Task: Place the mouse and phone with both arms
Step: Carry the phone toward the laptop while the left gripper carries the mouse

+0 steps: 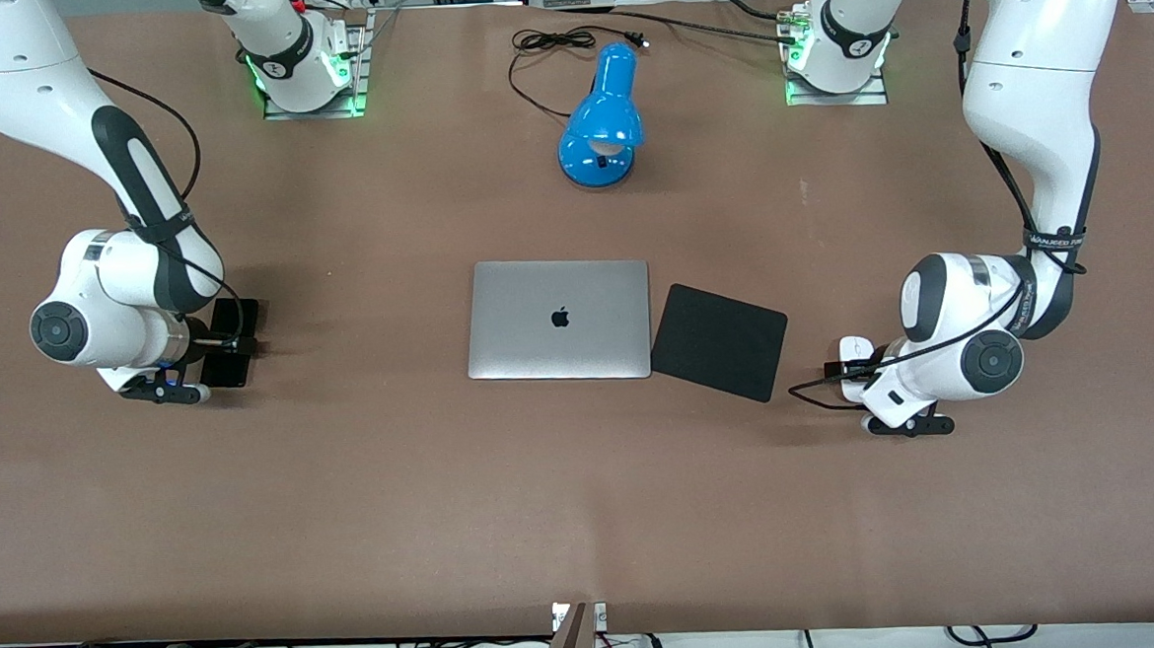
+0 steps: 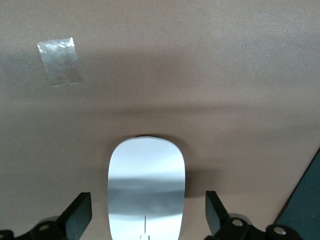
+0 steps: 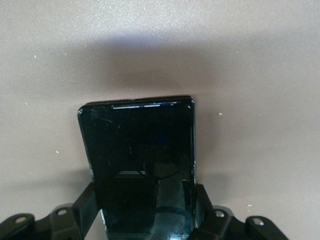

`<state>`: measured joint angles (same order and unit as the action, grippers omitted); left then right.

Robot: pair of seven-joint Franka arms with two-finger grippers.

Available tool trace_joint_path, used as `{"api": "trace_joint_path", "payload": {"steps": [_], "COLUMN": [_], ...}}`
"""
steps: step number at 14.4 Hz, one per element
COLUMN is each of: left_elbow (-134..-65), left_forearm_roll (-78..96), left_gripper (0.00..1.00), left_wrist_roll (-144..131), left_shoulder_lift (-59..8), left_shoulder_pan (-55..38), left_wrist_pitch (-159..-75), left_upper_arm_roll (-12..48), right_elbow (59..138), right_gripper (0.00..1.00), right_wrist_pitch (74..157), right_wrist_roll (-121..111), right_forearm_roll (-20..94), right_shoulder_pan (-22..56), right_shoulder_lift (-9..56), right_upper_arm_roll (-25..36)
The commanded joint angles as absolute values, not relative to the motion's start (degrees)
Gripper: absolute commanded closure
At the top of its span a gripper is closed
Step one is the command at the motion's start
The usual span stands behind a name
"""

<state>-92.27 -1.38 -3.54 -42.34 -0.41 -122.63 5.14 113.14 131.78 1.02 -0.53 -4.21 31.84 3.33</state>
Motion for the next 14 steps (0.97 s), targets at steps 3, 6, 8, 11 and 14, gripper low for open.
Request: {"api": "trace_joint_path", "payload": {"steps": [3,6,8,11,14], "left_elbow": [-92.64,-92.64,-92.72,-92.72,-92.99], "left_forearm_roll": [-6.06,-5.98,-5.98,-5.98,-5.89], "left_gripper": [0.02,0.04,0.05,0.07,0.13], "left_wrist_roll": [-2.02,-2.02,-2.02,-2.02,-2.11], "left_shoulder_lift": [-41.75,-41.92,-42.01,-42.28,-42.45], "left_shoulder_pan": [-1.06,-1.05,-1.05,-1.05,-0.79], "left_wrist_pitch": [-122.52,-122.78,-123.13,-123.13,-123.13], "left_upper_arm_roll": [5.19,5.27,5.36,5.36,5.45], "right_elbow": [113.03,112.59,111.45,107.15,105.91], "right_gripper": [0.71,0.73,0.73,0.73,0.73], "right_wrist_pitch": [130.78,127.72,123.68,117.88,116.89], "right_wrist_roll": [0.18,0.18,1.13,6.57,11.59], "right_forearm_roll": [0.09,0.0,0.09,0.09,0.09], "right_shoulder_pan": [-4.75,-4.48,-4.4,-3.87,-1.16], "right_shoulder_lift": [31.82,29.28,26.12,25.14,25.4], "right_upper_arm_roll": [2.64,2.11,0.18,-4.64,-7.2]}}
